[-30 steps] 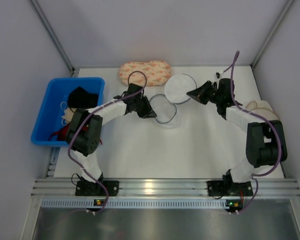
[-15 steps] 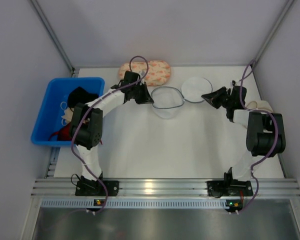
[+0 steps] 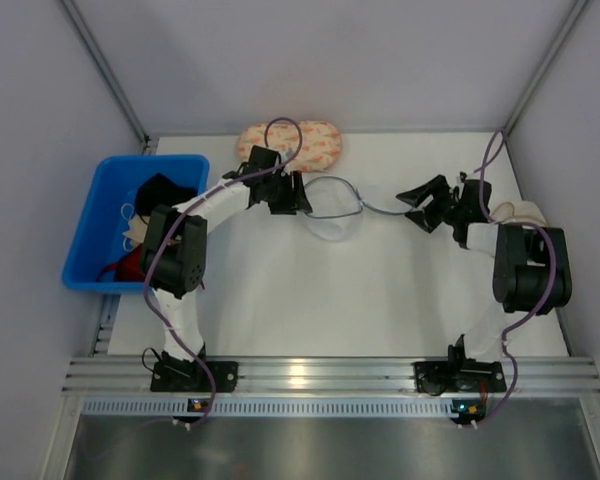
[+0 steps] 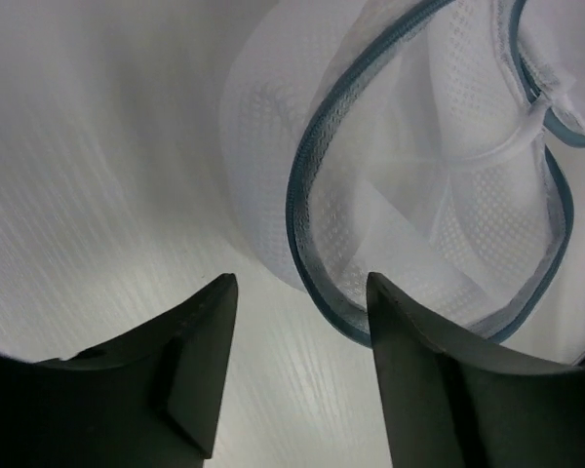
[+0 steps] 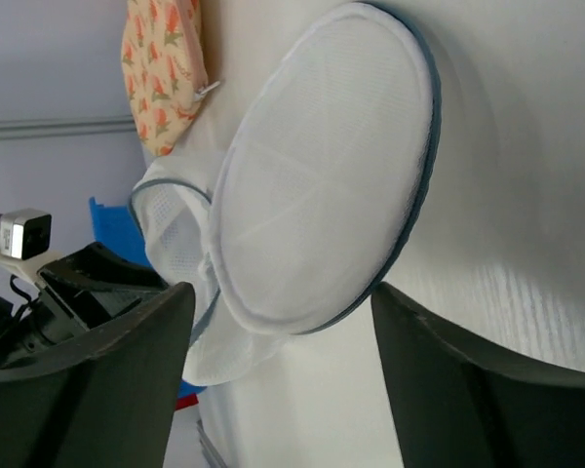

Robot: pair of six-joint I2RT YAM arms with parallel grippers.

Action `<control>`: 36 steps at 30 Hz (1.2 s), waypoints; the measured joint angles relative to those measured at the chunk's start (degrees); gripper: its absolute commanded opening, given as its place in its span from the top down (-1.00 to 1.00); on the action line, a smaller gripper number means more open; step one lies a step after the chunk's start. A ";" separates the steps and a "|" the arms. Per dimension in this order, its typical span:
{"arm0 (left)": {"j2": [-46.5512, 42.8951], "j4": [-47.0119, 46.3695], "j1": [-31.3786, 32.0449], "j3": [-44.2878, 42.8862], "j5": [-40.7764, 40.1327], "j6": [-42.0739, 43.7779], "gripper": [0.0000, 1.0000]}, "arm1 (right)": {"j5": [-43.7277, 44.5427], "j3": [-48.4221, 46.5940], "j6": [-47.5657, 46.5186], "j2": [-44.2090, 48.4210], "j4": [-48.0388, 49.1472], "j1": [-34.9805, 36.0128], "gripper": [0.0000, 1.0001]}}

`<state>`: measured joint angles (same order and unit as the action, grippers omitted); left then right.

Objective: Place the bra in the laundry bag and zip it closed

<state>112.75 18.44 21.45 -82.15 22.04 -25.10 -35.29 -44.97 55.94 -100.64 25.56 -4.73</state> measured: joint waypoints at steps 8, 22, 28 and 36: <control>-10.60 2.95 -0.22 0.11 -2.25 4.72 -0.96 | -0.87 -2.47 -9.79 11.61 -14.34 -2.25 -0.99; -28.52 13.88 -24.74 -3.26 -2.36 14.58 -0.96 | 2.05 -23.02 -53.64 18.67 -48.92 -1.31 -0.99; -27.21 18.80 -38.80 -3.48 -2.27 23.87 -0.83 | 9.27 -24.81 -68.02 21.70 -54.18 5.90 -0.99; -6.36 21.05 -46.25 -17.86 -5.35 30.01 -0.61 | 12.55 -26.82 -69.94 16.81 -56.00 5.66 -0.99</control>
<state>106.39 39.48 -24.80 -100.01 16.69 4.91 -22.74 -71.79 -14.00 -83.83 -30.44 0.93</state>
